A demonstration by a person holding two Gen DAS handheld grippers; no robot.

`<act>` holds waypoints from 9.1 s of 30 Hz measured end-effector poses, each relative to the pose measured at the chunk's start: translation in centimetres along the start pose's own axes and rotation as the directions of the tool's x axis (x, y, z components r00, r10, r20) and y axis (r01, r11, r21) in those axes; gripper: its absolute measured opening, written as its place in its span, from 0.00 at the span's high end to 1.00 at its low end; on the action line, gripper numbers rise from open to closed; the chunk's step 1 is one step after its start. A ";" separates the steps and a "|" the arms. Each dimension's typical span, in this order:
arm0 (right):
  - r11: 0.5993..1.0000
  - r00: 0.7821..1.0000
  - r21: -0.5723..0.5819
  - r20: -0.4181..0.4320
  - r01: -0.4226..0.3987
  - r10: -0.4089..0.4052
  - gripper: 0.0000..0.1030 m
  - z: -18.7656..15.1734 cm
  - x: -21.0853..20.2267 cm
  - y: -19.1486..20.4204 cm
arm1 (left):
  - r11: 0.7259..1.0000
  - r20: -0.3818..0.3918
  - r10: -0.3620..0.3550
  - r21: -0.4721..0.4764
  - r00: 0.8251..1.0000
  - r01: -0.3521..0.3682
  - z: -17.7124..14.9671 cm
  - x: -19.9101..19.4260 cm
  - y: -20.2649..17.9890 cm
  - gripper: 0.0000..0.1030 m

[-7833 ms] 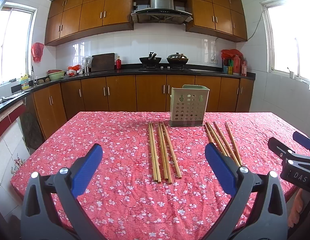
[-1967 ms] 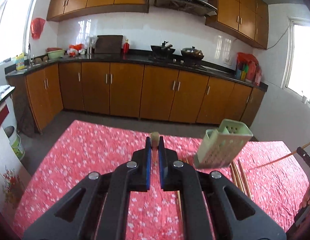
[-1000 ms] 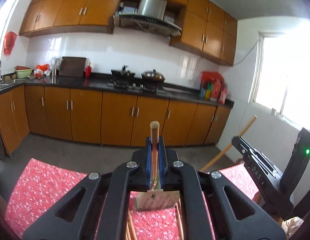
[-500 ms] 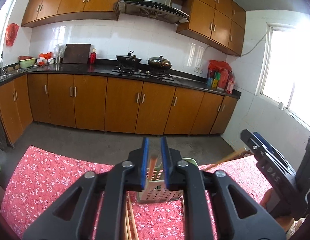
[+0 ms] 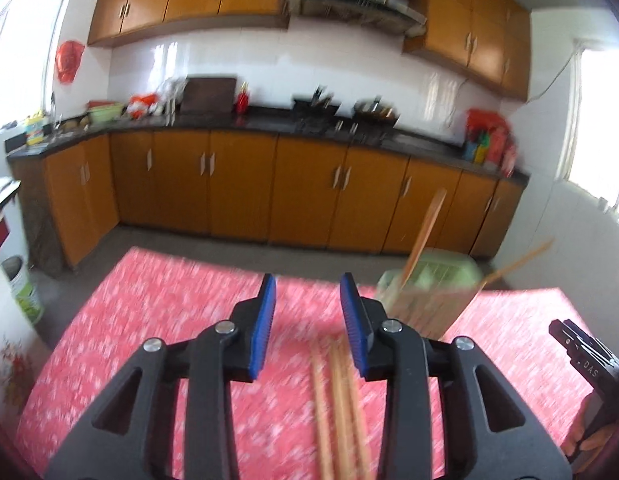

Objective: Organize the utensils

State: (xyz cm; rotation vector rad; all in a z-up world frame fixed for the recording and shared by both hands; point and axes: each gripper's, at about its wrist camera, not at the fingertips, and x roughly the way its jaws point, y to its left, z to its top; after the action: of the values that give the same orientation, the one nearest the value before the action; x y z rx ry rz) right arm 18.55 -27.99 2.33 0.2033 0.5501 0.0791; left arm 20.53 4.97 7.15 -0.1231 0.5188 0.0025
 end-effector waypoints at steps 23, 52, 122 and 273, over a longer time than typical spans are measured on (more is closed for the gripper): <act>0.995 0.941 -0.009 -0.321 0.104 -0.102 0.93 -9.2 5.7 -2.6 | 0.988 -0.373 -0.130 0.034 0.919 0.154 -14.2 4.6 -1.0 0.80; 0.990 0.947 -0.042 -0.287 0.134 -0.140 0.92 -8.6 6.3 -3.4 | 0.999 -0.376 -0.052 -0.017 0.925 0.049 -13.6 8.4 2.0 0.91; 0.997 0.986 0.054 0.150 0.061 -0.068 0.93 1.4 -5.4 -2.5 | 0.996 0.002 -0.082 0.026 0.997 0.082 -0.2 -2.6 0.8 0.93; 0.991 0.947 -0.009 -0.294 0.136 -0.133 0.92 -8.8 5.7 -3.3 | 0.999 -0.367 -0.033 -0.013 0.930 0.031 -13.3 8.4 3.1 0.90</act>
State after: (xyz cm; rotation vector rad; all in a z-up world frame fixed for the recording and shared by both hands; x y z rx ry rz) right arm 18.83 -28.97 -8.62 0.1649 0.8604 -0.0276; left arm 21.14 6.24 -8.83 -0.1396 0.8919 -0.0520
